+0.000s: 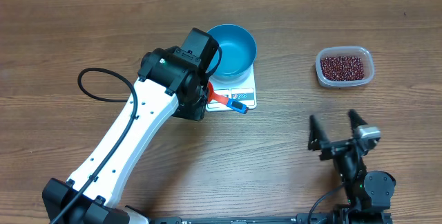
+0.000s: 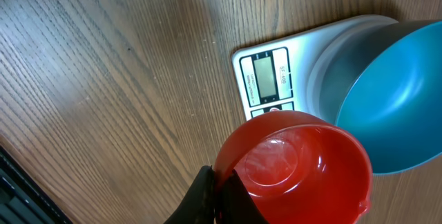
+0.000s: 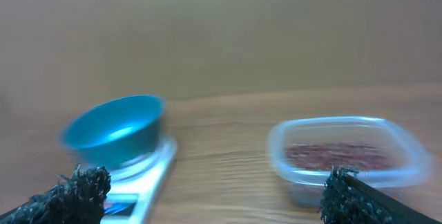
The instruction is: Scoop item into bowl and weigh 150g on scale
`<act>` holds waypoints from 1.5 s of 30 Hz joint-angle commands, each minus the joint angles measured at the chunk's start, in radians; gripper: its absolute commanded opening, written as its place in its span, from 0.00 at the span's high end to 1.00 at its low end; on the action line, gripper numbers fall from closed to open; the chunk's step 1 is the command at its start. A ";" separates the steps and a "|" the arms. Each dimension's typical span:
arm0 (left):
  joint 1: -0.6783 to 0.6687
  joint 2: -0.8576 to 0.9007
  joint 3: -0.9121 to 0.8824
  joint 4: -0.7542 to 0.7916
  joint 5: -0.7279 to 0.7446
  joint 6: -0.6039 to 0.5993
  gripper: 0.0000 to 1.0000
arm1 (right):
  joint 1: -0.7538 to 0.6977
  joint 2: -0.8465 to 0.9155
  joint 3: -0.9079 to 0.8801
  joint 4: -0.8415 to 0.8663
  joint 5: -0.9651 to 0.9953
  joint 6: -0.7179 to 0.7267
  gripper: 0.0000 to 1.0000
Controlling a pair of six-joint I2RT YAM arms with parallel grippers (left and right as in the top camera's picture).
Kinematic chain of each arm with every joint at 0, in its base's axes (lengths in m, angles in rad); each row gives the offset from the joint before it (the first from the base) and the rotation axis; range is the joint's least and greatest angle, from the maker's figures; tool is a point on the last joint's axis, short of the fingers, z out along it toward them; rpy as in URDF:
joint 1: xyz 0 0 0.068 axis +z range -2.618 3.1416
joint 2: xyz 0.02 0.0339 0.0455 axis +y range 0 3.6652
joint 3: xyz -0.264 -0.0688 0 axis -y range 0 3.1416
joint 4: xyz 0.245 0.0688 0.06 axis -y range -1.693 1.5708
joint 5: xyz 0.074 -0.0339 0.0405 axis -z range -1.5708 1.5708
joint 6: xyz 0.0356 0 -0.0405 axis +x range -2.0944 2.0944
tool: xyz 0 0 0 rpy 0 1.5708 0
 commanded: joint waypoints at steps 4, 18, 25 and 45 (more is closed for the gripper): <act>-0.008 -0.018 0.019 -0.007 0.002 -0.017 0.96 | 0.005 -0.010 -0.011 0.055 -0.396 0.148 0.00; -0.008 -0.018 0.019 -0.012 0.002 -0.016 0.96 | 0.005 -0.010 -0.010 0.085 -0.378 0.289 0.00; -0.008 -0.018 0.019 -0.016 0.002 -0.016 0.96 | 0.005 -0.010 -0.008 0.105 -0.343 0.419 0.00; -0.008 -0.018 0.019 -0.016 0.003 -0.016 0.96 | 0.005 0.021 0.239 -0.301 -0.132 0.437 0.00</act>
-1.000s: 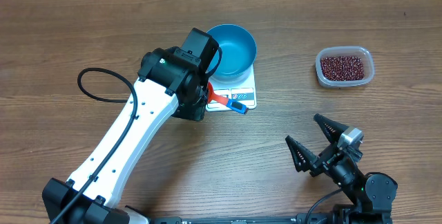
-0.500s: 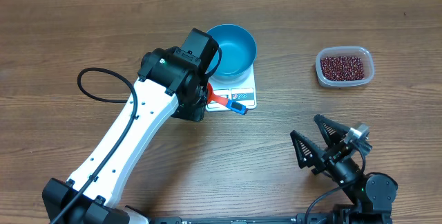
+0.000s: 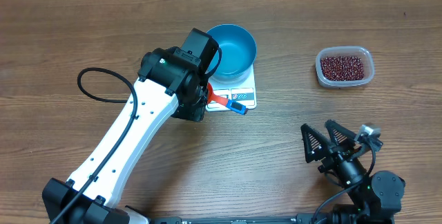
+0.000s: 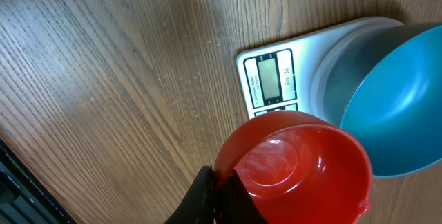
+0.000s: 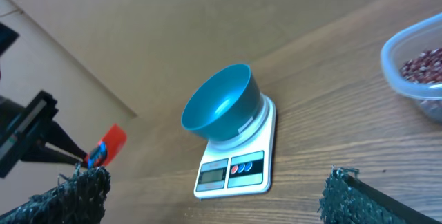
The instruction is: Scoop item into bowl and weigh 150g on scale
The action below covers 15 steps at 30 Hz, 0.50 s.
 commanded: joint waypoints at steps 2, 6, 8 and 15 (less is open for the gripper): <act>-0.008 -0.019 0.019 -0.004 0.003 -0.016 0.96 | 0.005 0.047 0.075 -0.020 0.046 0.006 0.00; -0.008 -0.019 0.019 -0.004 0.004 -0.016 0.96 | 0.005 0.156 0.143 -0.051 0.046 0.007 0.00; -0.008 -0.019 0.019 -0.004 0.004 -0.016 0.96 | 0.005 0.226 0.178 -0.063 0.043 0.007 0.00; -0.008 -0.019 0.019 -0.014 0.003 -0.016 0.96 | 0.005 0.537 0.309 -0.089 -0.056 0.000 0.00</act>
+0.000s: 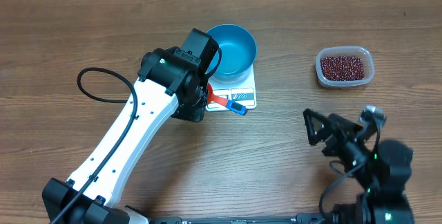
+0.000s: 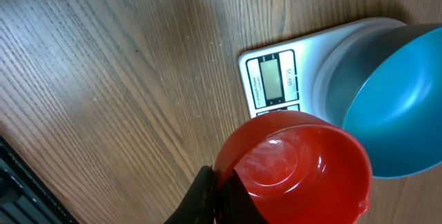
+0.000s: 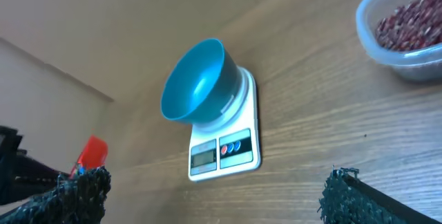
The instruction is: Scoop item into bowl and weigh 150g on scale
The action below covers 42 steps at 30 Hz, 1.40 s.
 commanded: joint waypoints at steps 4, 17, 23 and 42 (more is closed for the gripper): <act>-0.008 -0.018 0.019 -0.006 0.003 -0.016 0.96 | 0.005 0.239 0.085 0.035 -0.137 0.000 0.00; -0.008 -0.018 0.019 -0.006 0.003 -0.016 0.96 | 0.005 0.576 0.085 0.308 -0.540 0.214 0.00; -0.008 -0.018 0.019 -0.005 0.004 -0.017 0.96 | 0.005 0.605 0.085 0.355 -0.609 0.215 0.00; -0.072 -0.009 0.019 0.037 0.011 -0.095 0.96 | 0.145 0.605 0.085 0.560 -0.605 0.341 0.00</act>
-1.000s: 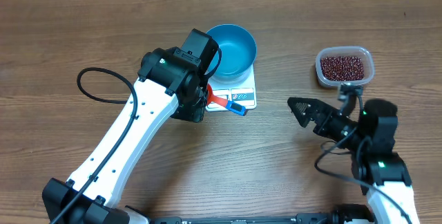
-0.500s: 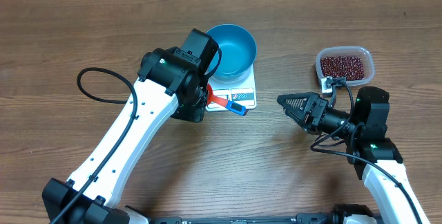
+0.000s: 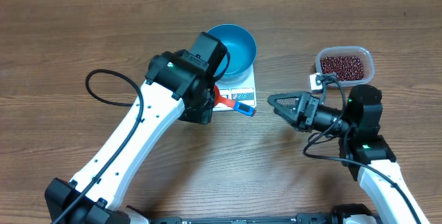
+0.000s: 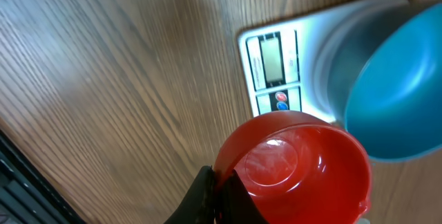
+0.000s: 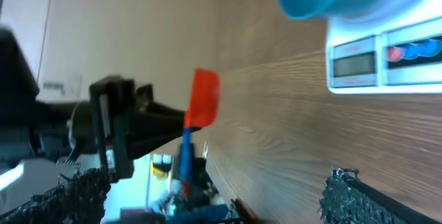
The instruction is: Scoop item into bowl and weigh 150g on scale
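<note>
A blue bowl stands on the white scale. My left gripper is shut on the rim of a red scoop, holding it over the table just left of the scale's display. The scoop's blue handle sticks out to the right. My right gripper is open, turned on its side and pointing left, a short way right of that handle. In the right wrist view the scoop shows edge-on ahead. The red beans sit in a clear tub at the right.
A black cable loops off the left arm over the table's left half. The right arm's cables hang beside its wrist, just in front of the tub of beans.
My right gripper has moved from the table's front right to just right of the scale, now turned to point left at the scoop's handle. The left arm and scoop shifted slightly right.
My left gripper held the red scoop beside the scale throughout. The open right gripper started low at the front right facing the back, then tilted and swung round there, and now stands near the scoop's handle.
</note>
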`<act>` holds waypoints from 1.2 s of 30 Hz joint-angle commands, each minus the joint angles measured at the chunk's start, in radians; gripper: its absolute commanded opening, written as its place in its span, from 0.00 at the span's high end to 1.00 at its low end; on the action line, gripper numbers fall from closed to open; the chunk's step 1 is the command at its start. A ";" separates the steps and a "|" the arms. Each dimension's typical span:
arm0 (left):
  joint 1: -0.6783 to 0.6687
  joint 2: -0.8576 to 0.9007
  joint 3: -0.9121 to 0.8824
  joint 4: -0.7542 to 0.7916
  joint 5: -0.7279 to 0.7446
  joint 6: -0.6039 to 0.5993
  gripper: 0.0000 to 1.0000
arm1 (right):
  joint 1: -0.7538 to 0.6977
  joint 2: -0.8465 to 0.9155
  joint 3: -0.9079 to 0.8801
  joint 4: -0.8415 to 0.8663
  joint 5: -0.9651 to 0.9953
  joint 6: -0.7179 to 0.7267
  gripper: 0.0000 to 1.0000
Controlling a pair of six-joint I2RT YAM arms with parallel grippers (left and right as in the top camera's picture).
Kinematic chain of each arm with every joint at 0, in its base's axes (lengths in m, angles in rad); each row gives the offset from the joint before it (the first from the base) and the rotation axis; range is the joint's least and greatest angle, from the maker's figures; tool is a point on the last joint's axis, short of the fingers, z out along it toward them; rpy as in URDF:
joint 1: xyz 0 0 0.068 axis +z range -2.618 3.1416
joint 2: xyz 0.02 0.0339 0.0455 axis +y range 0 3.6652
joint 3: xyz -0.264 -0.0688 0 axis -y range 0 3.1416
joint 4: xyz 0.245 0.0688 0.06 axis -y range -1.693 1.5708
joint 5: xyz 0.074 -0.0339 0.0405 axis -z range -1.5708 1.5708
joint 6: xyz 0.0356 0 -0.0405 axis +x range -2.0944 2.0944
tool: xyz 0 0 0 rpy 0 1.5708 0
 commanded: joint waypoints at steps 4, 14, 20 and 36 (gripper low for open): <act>-0.039 -0.009 0.019 0.038 -0.002 -0.034 0.96 | 0.076 0.001 0.027 0.071 0.017 0.004 0.00; -0.089 -0.009 0.019 0.077 -0.001 -0.080 0.96 | 0.093 0.001 0.027 0.073 0.030 0.007 0.00; -0.133 -0.009 0.019 0.095 -0.002 -0.139 0.96 | 0.093 0.001 0.027 0.073 0.030 0.006 0.00; -0.148 0.024 0.019 0.126 -0.005 -0.139 0.96 | 0.093 0.001 0.027 0.073 0.029 0.007 0.00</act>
